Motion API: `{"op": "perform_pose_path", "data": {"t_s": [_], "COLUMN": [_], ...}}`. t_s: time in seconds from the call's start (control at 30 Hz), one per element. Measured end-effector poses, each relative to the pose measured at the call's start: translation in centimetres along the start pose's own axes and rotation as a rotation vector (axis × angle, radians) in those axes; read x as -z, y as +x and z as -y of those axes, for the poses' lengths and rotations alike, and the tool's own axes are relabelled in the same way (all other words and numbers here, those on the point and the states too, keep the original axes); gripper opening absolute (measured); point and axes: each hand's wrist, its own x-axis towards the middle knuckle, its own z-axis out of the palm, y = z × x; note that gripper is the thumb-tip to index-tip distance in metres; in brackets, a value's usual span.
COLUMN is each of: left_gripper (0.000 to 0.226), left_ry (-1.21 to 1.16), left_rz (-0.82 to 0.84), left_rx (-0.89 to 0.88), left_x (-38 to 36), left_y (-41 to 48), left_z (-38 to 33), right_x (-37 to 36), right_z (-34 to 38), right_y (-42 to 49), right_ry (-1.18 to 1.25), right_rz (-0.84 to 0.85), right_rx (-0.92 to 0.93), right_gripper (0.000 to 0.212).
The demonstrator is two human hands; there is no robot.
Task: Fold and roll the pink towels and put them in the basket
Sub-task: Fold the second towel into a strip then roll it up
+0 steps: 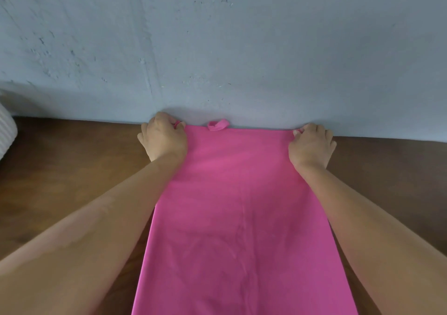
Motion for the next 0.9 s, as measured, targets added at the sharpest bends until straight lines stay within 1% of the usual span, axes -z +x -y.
{"op": "perform_pose_path", "data": {"t_s": [0.2, 0.23, 0.3, 0.37, 0.43, 0.53, 0.67, 0.77, 0.83, 0.9], "left_gripper": [0.027, 0.029, 0.03, 0.029, 0.032, 0.037, 0.055, 0.067, 0.069, 0.071], "left_ry": [0.031, 0.078, 0.202, 0.26, 0.279, 0.288, 0.245, 0.292, 0.373, 0.427], "left_rz": [-0.015, -0.006, 0.035, 0.114, 0.222, 0.393, 0.59, 0.718, 0.74, 0.706], "left_rx": [-0.061, -0.096, -0.227, -0.388, -0.509, -0.641, -0.759, -0.814, -0.854, -0.896], "left_x": [1.2, 1.6, 2.5, 3.4, 4.2, 4.7, 4.8, 4.4, 4.0, 3.9], "left_y": [-0.9, -1.2, -2.4, -4.2, -6.4, -10.3, -15.2, -17.4, -17.7, -17.6], "left_z": [-0.6, -0.8, -1.2, -1.5, -1.7, -2.0, -2.3, -2.1, -1.4, -0.6], "right_x": [1.2, 1.7, 2.7, 3.7, 4.6, 5.9, 7.5, 8.8, 9.8, 10.7], "right_z": [-0.5, -0.6, -0.6, -0.9, -1.2, -1.8, -3.1, -4.3, -5.0, -5.5], "right_y": [-0.8, -1.3, -2.8, -4.8, -6.9, -10.0, -13.8, -16.5, -18.3, -20.2], "right_ry": [0.083, 0.093, 0.104, 0.014, -0.107, -0.172, -0.206, -0.177, -0.171, -0.161], "right_rz": [0.108, 0.123, 0.171, 0.22, 0.288, 0.389, 0.435, 0.458, 0.48, 0.507], "right_rx": [-0.062, -0.056, 0.0, 0.119, 0.225, 0.253, 0.264, 0.257, 0.258, 0.246], "right_gripper": [0.031, 0.031, 0.035, 0.047, 0.056, 0.064, 0.069, 0.069, 0.068, 0.069]}}
